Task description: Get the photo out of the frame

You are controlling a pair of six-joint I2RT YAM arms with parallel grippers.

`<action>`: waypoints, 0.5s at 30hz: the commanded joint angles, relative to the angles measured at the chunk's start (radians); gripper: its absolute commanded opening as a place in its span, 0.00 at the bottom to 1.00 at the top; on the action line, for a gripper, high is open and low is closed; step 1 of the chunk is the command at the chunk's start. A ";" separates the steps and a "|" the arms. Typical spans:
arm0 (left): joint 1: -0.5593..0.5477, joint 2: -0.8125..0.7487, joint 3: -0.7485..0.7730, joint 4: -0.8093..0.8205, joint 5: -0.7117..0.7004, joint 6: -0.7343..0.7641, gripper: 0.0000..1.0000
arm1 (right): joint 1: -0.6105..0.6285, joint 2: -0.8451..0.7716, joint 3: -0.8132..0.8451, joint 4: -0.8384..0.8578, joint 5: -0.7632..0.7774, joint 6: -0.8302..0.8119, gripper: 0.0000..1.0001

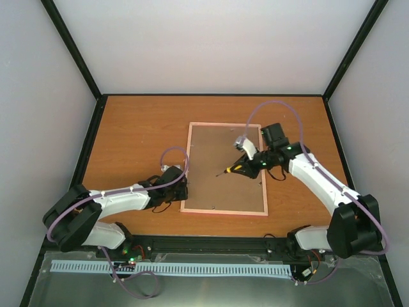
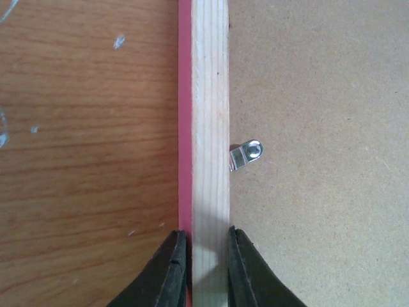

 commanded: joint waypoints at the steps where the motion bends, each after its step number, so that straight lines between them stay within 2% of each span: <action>1: -0.010 -0.025 -0.042 -0.099 0.026 -0.053 0.01 | 0.136 0.064 0.084 -0.001 0.082 -0.003 0.03; 9: -0.009 -0.006 -0.041 -0.075 0.020 -0.045 0.01 | 0.259 0.272 0.267 -0.009 0.110 0.061 0.03; 15: -0.009 -0.009 -0.048 -0.065 0.020 -0.050 0.01 | 0.337 0.375 0.323 -0.019 0.114 0.061 0.03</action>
